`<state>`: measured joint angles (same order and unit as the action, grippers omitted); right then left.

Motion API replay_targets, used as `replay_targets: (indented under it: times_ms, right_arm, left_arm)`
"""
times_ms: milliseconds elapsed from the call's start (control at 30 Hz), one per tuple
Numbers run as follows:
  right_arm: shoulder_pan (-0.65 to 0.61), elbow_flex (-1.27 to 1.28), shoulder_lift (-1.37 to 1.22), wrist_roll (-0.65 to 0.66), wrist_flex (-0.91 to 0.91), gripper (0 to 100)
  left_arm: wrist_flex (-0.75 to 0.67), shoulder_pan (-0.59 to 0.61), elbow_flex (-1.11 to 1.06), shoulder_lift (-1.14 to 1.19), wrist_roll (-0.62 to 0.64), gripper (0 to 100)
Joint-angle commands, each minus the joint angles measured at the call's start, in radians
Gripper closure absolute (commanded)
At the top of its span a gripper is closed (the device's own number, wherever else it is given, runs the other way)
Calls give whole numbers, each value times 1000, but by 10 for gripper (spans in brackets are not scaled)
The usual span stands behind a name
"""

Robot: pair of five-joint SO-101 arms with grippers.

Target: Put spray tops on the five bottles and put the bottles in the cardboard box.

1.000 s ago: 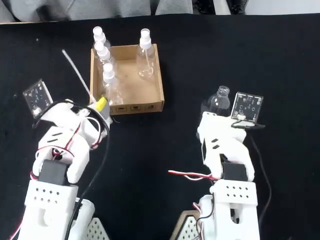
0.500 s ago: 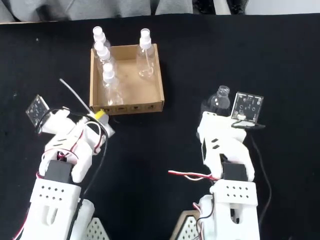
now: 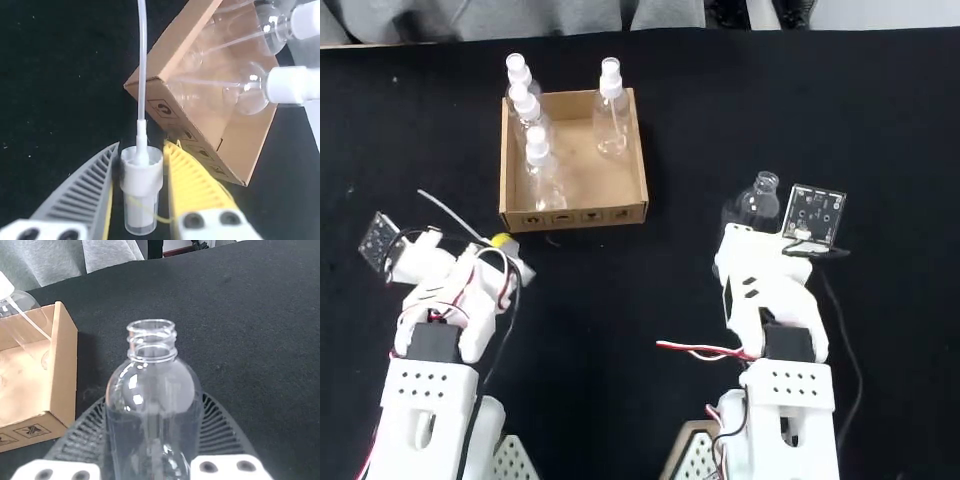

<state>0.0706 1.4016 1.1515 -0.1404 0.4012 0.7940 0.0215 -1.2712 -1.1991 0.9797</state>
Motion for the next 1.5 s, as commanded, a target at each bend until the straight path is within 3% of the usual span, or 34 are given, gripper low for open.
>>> replay_targets:
  times_ms: [0, 133, 333, 800, 967, 1200, 1367, 1467]
  right_arm:
    - [25, -8, 31, 11, -31, 917]
    - [25, -8, 31, 11, -31, 917]
    - [26, -8, 31, 11, -31, 916]
    - [26, -8, 35, 11, -31, 916]
    - [26, -8, 35, 12, -31, 915]
    - [26, -8, 35, 12, -31, 914]
    - [26, -8, 35, 12, -31, 914]
    - [26, -8, 35, 12, -31, 913]
  left_arm:
    - [-5, 15, 30, -21, 14, 970]
    - [-5, 19, 44, -21, 14, 948]
    - [-3, 12, 39, -21, 14, 776]
    - [-2, 47, 47, -21, -35, 771]
    - [6, 142, 77, -21, -221, 830]
    - [6, 185, 76, -21, -632, 964]
    - [6, 231, 74, -21, -976, 971]
    - [6, 240, 71, -21, -1036, 971]
